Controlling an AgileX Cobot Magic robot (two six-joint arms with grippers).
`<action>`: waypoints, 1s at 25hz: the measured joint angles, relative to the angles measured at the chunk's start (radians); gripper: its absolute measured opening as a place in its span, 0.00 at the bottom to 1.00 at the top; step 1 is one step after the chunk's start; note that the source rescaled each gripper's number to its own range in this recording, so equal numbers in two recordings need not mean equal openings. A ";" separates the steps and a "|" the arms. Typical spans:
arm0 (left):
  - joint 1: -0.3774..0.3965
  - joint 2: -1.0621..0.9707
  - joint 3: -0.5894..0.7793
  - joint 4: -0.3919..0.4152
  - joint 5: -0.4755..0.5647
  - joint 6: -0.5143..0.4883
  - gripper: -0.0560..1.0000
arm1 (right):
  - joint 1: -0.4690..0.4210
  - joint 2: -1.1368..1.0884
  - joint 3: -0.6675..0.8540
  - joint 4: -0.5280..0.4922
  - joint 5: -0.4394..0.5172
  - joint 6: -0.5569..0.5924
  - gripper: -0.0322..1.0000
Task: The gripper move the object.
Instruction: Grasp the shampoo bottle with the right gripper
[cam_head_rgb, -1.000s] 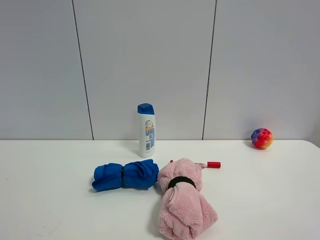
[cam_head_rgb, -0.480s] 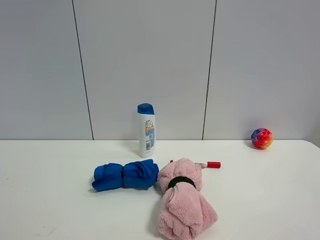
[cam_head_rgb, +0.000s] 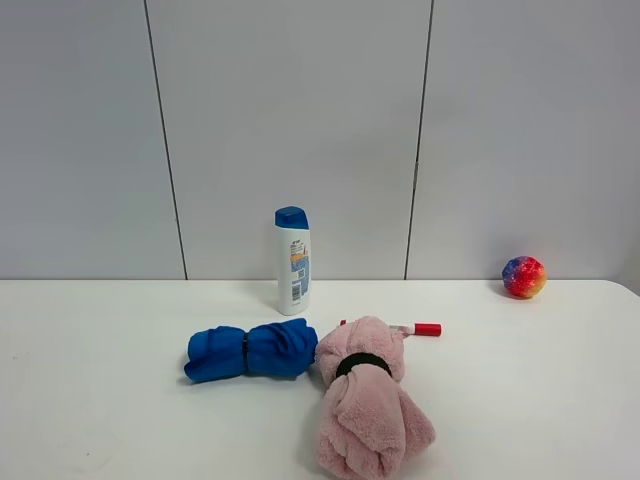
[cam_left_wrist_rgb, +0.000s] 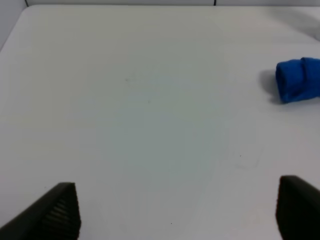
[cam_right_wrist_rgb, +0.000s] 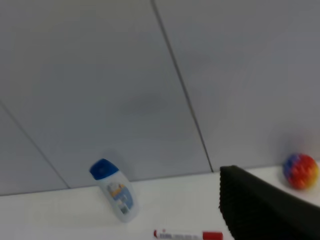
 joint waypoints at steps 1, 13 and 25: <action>0.000 0.000 0.000 0.000 0.000 0.000 1.00 | 0.000 0.048 -0.025 0.063 0.001 -0.084 0.91; 0.000 0.000 0.000 0.000 0.000 0.000 1.00 | 0.257 0.561 -0.076 0.257 -0.193 -0.672 1.00; 0.000 0.000 0.000 0.000 0.000 0.000 1.00 | 0.564 0.996 -0.134 0.065 -0.705 -0.655 1.00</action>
